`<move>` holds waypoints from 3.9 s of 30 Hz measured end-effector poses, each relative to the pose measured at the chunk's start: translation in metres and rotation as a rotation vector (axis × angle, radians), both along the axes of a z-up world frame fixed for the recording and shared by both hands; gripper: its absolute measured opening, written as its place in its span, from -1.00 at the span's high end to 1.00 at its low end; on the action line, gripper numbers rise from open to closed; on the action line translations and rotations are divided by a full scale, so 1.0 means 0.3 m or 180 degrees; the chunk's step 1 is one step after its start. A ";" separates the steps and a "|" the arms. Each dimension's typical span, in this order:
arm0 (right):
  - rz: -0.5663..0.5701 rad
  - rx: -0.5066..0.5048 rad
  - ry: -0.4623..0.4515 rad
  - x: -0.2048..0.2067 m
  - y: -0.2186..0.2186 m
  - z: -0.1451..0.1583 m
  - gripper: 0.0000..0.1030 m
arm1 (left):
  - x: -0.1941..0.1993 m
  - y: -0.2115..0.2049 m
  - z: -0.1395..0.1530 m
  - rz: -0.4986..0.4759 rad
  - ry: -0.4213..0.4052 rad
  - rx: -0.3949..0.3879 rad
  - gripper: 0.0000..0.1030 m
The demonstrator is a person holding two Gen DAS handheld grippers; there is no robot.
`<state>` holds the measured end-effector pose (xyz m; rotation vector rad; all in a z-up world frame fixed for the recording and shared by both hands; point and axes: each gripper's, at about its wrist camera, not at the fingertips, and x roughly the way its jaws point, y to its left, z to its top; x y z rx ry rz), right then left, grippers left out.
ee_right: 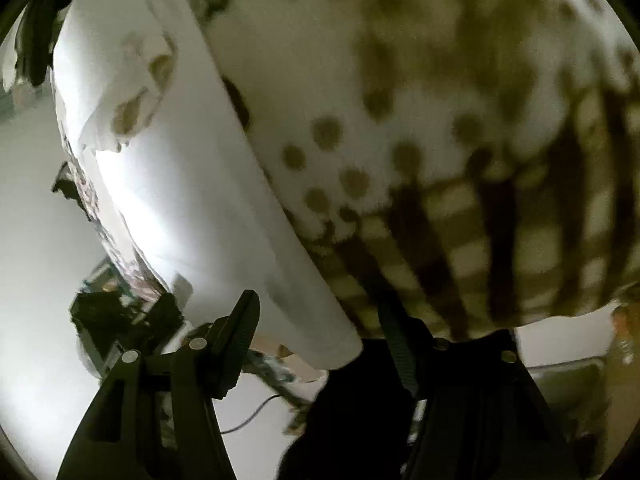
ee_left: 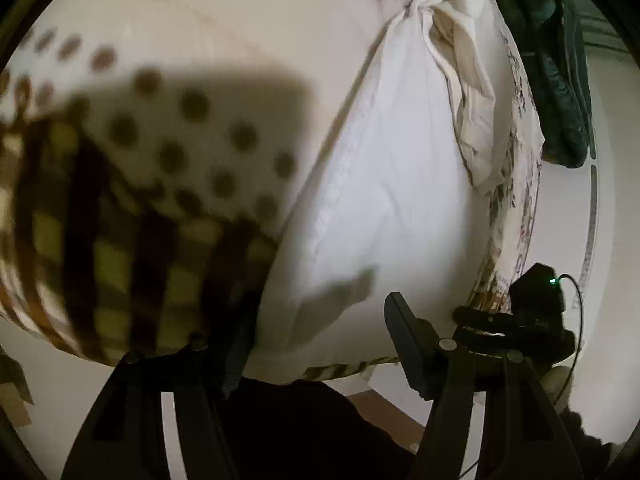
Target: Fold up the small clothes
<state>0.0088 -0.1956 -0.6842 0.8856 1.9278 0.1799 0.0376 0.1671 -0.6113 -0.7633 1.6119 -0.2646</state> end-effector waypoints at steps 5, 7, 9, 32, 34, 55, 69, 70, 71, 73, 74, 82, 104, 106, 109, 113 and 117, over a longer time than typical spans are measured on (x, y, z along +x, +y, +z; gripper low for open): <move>-0.0085 0.0053 -0.0009 -0.024 0.092 -0.019 0.71 | 0.002 -0.040 0.057 0.0021 -0.0114 0.0236 0.94; -0.0119 0.0099 -0.0080 -0.031 0.097 0.005 0.86 | -0.001 -0.040 0.083 0.0090 -0.0139 0.0237 0.94; -0.0192 0.0173 -0.0119 -0.005 0.105 0.042 0.87 | -0.002 -0.034 0.120 0.0155 -0.0156 0.0199 0.95; -0.1468 0.0401 -0.1226 0.875 -0.085 0.310 0.04 | 0.845 0.010 0.330 0.0927 -0.1272 -0.0437 -0.02; -0.1364 0.0357 -0.1262 0.895 -0.111 0.336 -0.04 | 0.842 0.028 0.342 0.0892 -0.1270 -0.0260 -0.03; -0.0683 -0.0542 -0.1446 0.915 -0.122 0.209 0.97 | 0.920 -0.115 0.150 -0.0109 -0.1066 0.0141 0.94; -0.0690 0.0385 -0.0917 0.781 -0.167 0.024 -0.39 | 0.873 -0.064 0.045 -0.0309 -0.0629 -0.0781 -0.44; -0.0726 0.0529 -0.0918 0.770 -0.163 -0.002 -0.39 | 0.870 -0.074 0.033 -0.0327 -0.0613 -0.0831 -0.44; -0.0750 0.0621 -0.0922 0.766 -0.155 -0.021 -0.39 | 0.868 -0.090 0.017 -0.0348 -0.0605 -0.0857 -0.44; -0.0788 0.0780 -0.0980 0.768 -0.142 -0.040 -0.42 | 0.871 -0.109 -0.001 -0.0355 -0.0595 -0.0860 -0.45; -0.0794 0.0859 -0.1005 0.773 -0.131 -0.045 -0.42 | 0.875 -0.115 -0.008 -0.0340 -0.0585 -0.0866 -0.45; -0.0523 0.1059 -0.0958 0.821 -0.034 -0.068 0.01 | 0.855 -0.124 0.031 -0.0153 -0.0669 -0.0736 -0.42; -0.0104 0.0839 -0.1427 1.050 0.196 0.481 0.65 | 1.014 -0.011 0.527 -0.0302 -0.1156 -0.0323 0.71; -0.0053 0.0829 -0.1524 1.144 0.248 0.579 0.65 | 1.069 0.022 0.601 -0.0284 -0.1236 -0.0278 0.71; -0.0017 0.0823 -0.1681 1.303 0.323 0.700 0.65 | 1.200 0.076 0.720 -0.0230 -0.1407 -0.0156 0.71; 0.0047 0.0754 -0.1889 1.544 0.425 0.811 0.65 | 1.425 0.155 0.816 -0.0103 -0.1600 -0.0033 0.71; 0.0116 0.0674 -0.2032 1.833 0.532 0.863 0.65 | 1.682 0.228 0.829 -0.0035 -0.1756 0.0084 0.70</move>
